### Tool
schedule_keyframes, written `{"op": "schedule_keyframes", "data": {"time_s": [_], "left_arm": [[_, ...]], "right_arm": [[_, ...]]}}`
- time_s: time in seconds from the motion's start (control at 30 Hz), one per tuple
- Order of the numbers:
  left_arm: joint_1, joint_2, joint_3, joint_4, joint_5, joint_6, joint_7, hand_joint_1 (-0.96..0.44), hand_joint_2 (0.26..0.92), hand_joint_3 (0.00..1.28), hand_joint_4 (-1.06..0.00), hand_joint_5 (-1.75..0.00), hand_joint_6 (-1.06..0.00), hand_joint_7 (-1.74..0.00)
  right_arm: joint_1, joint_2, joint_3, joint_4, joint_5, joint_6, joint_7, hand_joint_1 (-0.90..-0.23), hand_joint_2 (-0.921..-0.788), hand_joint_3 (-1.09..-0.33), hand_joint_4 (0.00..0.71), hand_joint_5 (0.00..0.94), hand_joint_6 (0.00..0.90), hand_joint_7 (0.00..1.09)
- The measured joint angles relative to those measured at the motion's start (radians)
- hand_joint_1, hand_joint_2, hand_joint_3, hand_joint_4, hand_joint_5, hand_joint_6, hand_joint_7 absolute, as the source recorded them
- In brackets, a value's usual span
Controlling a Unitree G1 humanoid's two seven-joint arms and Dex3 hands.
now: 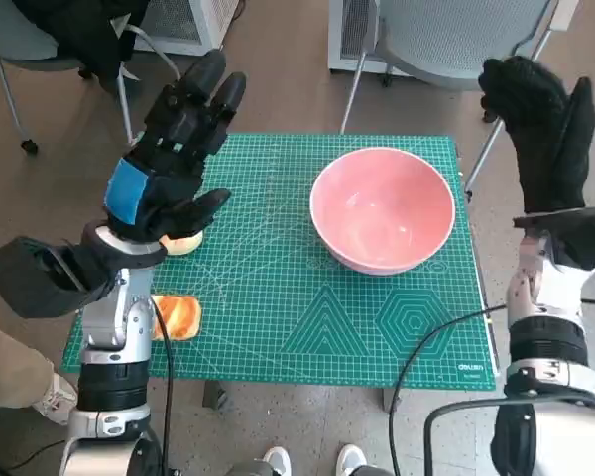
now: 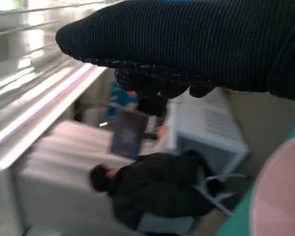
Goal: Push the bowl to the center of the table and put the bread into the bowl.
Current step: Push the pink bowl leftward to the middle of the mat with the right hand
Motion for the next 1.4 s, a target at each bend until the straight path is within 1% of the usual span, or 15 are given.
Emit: {"op": "schedule_keyframes", "data": {"time_s": [0.1, 0.23, 0.4, 0.53, 0.73, 0.8, 0.9, 1.13, 1.4], "left_arm": [[0.0, 0.0, 0.0, 0.0, 0.0, -0.001, 0.0, -0.66, 0.921, 0.25, -0.1, 0.0, -0.12, -0.2], [0.002, 0.0, 0.0, 0.0, 0.0, -0.001, 0.0, -0.66, 0.921, 0.25, -0.1, 0.0, -0.13, -0.2], [0.002, 0.0, 0.0, 0.0, 0.0, -0.001, 0.0, -0.66, 0.921, 0.25, -0.1, 0.0, -0.13, -0.19], [0.002, 0.0, 0.001, 0.0, 0.0, -0.001, 0.0, -0.66, 0.921, 0.25, -0.1, 0.0, -0.13, -0.19], [0.005, 0.0, 0.002, -0.001, 0.0, -0.001, 0.001, -0.66, 0.921, 0.26, -0.1, 0.0, -0.13, -0.19], [0.008, 0.0, 0.002, -0.002, 0.0, 0.0, 0.001, -0.66, 0.921, 0.26, -0.1, 0.0, -0.13, -0.19], [0.012, 0.0, 0.003, -0.004, -0.001, 0.001, 0.001, -0.66, 0.921, 0.26, -0.09, 0.0, -0.12, -0.19], [0.017, 0.001, 0.003, -0.011, -0.001, 0.009, 0.005, -0.65, 0.921, 0.26, -0.09, 0.0, -0.12, -0.19], [0.018, 0.001, 0.003, -0.022, -0.001, 0.012, 0.01, -0.65, 0.921, 0.26, -0.09, 0.0, -0.12, -0.19]], "right_arm": [[-0.009, -0.009, -0.001, 0.044, -0.011, 0.037, -0.025, -0.681, -0.921, -0.86, 0.017, 0.0, 0.0, 0.19], [-0.014, -0.011, -0.002, 0.08, -0.025, 0.079, -0.05, -0.679, -0.921, -0.869, 0.015, 0.0, 0.0, 0.19], [-0.015, -0.012, -0.004, 0.112, -0.043, 0.137, -0.082, -0.647, -0.921, -0.91, 0.014, 0.0, 0.003, 0.17], [-0.015, -0.012, -0.006, 0.128, -0.045, 0.182, -0.102, -0.626, -0.921, -0.929, 0.011, 0.0, 0.004, 0.16], [-0.012, -0.012, -0.01, 0.144, -0.046, 0.245, -0.121, -0.614, -0.921, -0.931, 0.011, 0.001, 0.011, 0.15], [-0.009, -0.012, -0.01, 0.147, -0.046, 0.265, -0.126, -0.614, -0.921, -0.928, 0.012, 0.001, 0.014, 0.14], [-0.006, -0.012, -0.012, 0.15, -0.048, 0.291, -0.135, -0.618, -0.921, -0.905, 0.012, 0.001, 0.023, 0.13], [0.008, -0.009, -0.018, 0.154, -0.06, 0.339, -0.149, -0.629, -0.921, -0.877, 0.02, 0.004, 0.063, 0.12], [0.018, -0.003, -0.031, 0.156, -0.062, 0.368, -0.152, -0.644, -0.921, -0.845, 0.026, 0.004, 0.084, 0.11]]}}
